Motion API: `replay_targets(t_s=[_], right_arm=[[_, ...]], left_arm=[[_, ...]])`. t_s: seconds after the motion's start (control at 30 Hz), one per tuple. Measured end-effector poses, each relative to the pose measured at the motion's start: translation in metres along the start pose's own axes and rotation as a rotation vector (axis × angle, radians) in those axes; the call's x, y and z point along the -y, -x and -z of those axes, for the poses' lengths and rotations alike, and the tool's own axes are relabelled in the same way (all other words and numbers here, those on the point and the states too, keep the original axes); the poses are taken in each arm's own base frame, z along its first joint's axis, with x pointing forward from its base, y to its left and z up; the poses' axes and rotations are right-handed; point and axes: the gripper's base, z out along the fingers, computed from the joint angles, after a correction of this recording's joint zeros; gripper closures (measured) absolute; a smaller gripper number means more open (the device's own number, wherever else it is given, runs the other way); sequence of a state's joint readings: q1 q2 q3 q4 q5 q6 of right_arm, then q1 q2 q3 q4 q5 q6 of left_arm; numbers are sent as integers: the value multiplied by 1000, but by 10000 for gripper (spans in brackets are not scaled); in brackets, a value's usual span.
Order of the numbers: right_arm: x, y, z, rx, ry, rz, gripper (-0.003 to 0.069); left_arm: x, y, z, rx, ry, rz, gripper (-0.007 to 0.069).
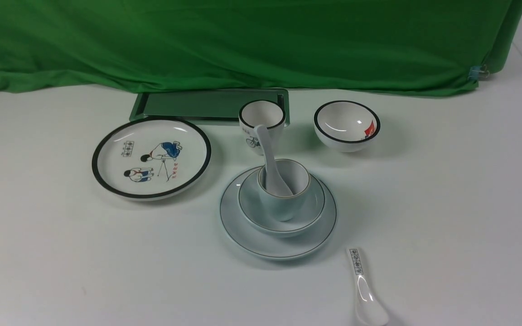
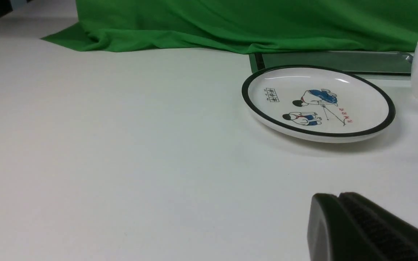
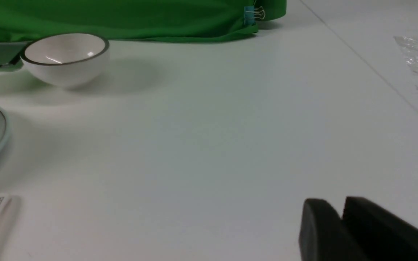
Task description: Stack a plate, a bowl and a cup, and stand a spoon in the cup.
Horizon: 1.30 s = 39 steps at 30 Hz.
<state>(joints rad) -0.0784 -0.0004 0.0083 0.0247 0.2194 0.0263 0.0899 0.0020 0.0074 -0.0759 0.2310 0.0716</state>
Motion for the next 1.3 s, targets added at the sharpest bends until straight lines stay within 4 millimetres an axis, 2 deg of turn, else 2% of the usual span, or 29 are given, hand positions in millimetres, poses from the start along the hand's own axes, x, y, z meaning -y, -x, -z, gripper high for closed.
replay_targets(t_s=[1.3], right_arm=[[0, 0, 0, 0, 0, -1, 429]], left_arm=[[0, 0, 0, 1, 0, -1, 655]])
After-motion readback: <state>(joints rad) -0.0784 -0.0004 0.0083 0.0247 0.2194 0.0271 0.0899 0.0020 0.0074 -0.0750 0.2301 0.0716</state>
